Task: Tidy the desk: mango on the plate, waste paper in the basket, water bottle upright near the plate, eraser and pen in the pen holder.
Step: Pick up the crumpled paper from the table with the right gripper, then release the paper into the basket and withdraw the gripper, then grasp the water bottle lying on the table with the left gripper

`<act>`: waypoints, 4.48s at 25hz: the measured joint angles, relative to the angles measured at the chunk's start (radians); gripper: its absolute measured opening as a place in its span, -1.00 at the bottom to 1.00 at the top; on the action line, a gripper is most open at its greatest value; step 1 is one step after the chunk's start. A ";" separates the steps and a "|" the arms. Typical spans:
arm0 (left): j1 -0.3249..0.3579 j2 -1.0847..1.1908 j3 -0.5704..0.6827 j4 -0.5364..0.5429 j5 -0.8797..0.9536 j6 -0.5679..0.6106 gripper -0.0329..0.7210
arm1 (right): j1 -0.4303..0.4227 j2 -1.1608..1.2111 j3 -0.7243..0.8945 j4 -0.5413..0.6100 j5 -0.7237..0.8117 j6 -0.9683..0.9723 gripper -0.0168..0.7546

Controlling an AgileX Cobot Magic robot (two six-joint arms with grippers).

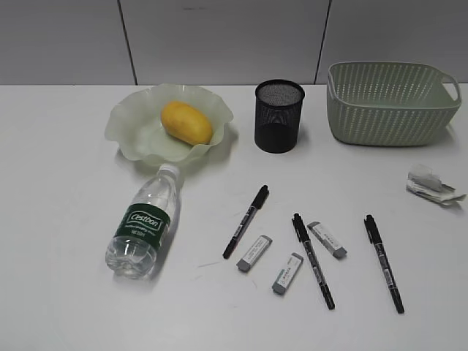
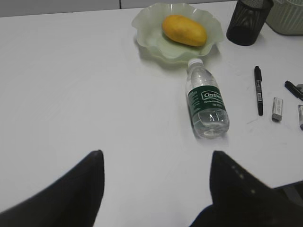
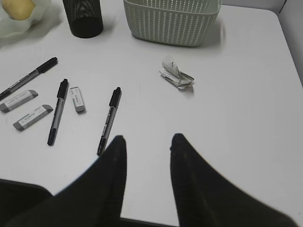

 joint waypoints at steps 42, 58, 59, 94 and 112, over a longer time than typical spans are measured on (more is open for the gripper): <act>0.239 -0.050 0.000 -0.003 -0.005 -0.001 0.38 | -0.137 1.957 -0.630 -0.222 -0.461 -0.097 -0.80; 0.239 -0.050 0.000 -0.003 -0.005 -0.001 0.38 | -0.142 1.776 -0.706 -0.038 -0.855 -0.180 -0.89; 0.239 -0.050 0.000 -0.003 -0.005 -0.001 0.38 | -0.143 1.825 -0.741 -0.032 -0.849 -0.180 -0.79; 0.239 0.072 0.000 -0.003 -0.011 -0.001 0.38 | -0.147 0.168 -0.156 0.153 0.115 -0.129 0.41; -0.023 1.156 -0.256 -0.129 -0.486 0.164 0.28 | -0.147 0.068 0.003 0.165 0.008 -0.101 0.35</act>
